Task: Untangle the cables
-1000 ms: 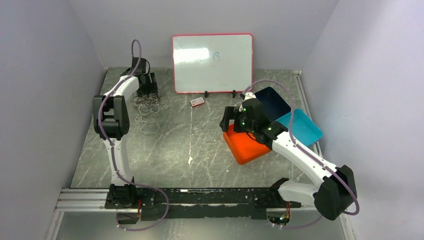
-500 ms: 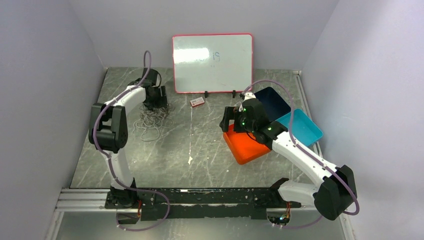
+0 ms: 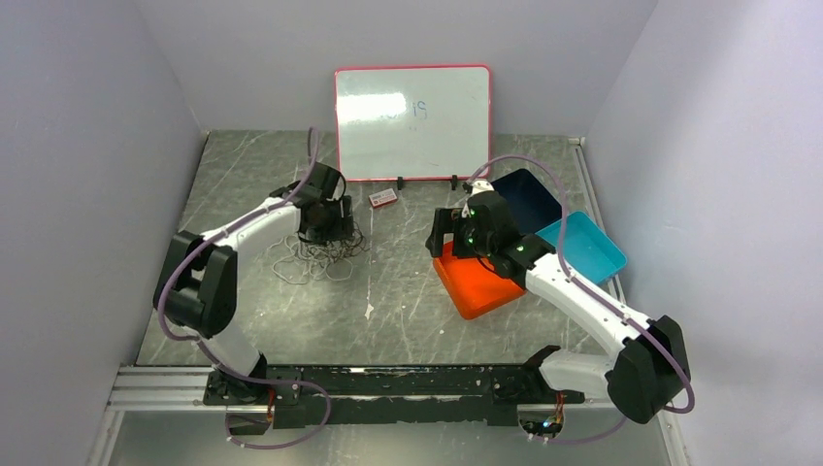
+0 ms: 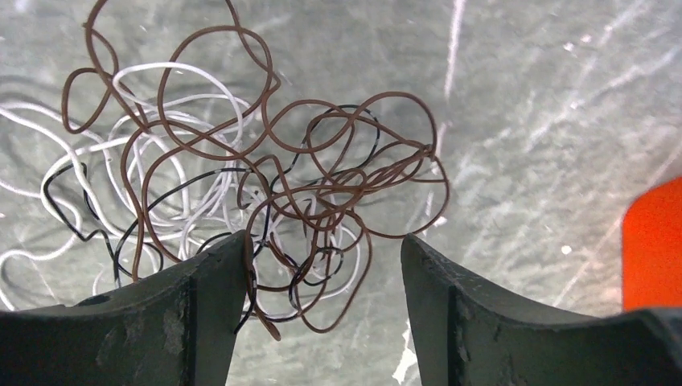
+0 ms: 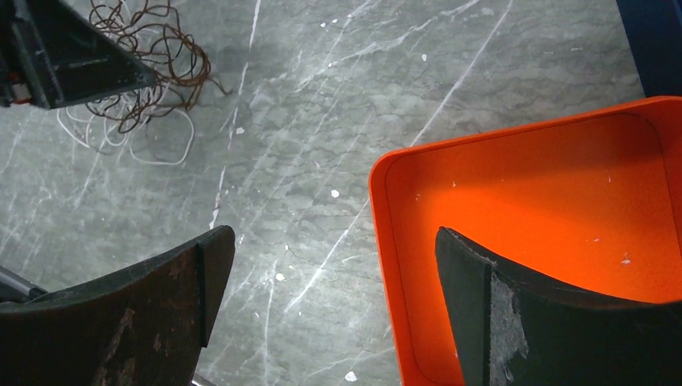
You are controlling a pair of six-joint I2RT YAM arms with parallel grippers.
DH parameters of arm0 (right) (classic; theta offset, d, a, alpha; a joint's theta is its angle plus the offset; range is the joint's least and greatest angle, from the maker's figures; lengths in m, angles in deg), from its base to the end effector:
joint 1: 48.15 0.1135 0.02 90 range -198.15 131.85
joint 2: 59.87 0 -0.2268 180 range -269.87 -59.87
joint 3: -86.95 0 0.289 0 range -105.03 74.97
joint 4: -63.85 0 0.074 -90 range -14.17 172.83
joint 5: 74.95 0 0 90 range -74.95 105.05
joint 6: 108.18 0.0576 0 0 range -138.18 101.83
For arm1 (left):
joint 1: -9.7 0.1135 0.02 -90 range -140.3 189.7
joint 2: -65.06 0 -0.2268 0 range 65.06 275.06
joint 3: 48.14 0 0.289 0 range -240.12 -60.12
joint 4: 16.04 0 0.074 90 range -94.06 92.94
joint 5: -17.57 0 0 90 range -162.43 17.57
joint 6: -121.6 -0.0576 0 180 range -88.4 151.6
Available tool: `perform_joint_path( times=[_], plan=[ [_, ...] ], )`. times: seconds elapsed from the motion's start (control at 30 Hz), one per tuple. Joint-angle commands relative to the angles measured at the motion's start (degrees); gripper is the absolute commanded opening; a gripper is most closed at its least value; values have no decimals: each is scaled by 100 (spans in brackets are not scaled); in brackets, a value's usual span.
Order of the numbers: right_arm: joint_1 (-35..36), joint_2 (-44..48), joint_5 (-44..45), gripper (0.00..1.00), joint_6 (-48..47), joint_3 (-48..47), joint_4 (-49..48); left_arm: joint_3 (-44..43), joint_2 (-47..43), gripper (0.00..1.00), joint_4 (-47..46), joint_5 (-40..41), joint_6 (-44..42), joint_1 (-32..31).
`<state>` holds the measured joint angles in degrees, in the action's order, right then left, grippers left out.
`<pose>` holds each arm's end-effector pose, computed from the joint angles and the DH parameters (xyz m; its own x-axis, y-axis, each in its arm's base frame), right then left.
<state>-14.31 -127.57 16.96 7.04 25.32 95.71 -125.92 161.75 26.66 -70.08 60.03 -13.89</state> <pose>0.2711 0.1794 0.2119 -0.6897 0.0503 -0.7223 -0.2662 0.9101 0.3176 0.3514 -0.1509 0.1294 -0.8908 -0.1300 -0.4353 -0.0479 0.9797 -0.1946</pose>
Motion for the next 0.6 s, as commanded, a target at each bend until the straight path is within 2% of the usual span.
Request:
perform_joint_path(
  times=[0.0, 0.3, 0.5, 0.57],
  plan=[
    [42, -96, 7, 99, -53, -51, -52, 113, -546, 73, -13, 128, 319, -250],
    [42, 184, 370, 99, 206, 135, -432, -323, -1675, 82, 181, 908, -152, -250],
    [31, 82, 618, 100, -12, -174, -313, 133, -2701, 85, -180, 1387, -187, -131],
    [26, 55, 512, 99, -41, -216, -399, 489, -3217, 87, -567, 1282, -259, -118]
  ],
)
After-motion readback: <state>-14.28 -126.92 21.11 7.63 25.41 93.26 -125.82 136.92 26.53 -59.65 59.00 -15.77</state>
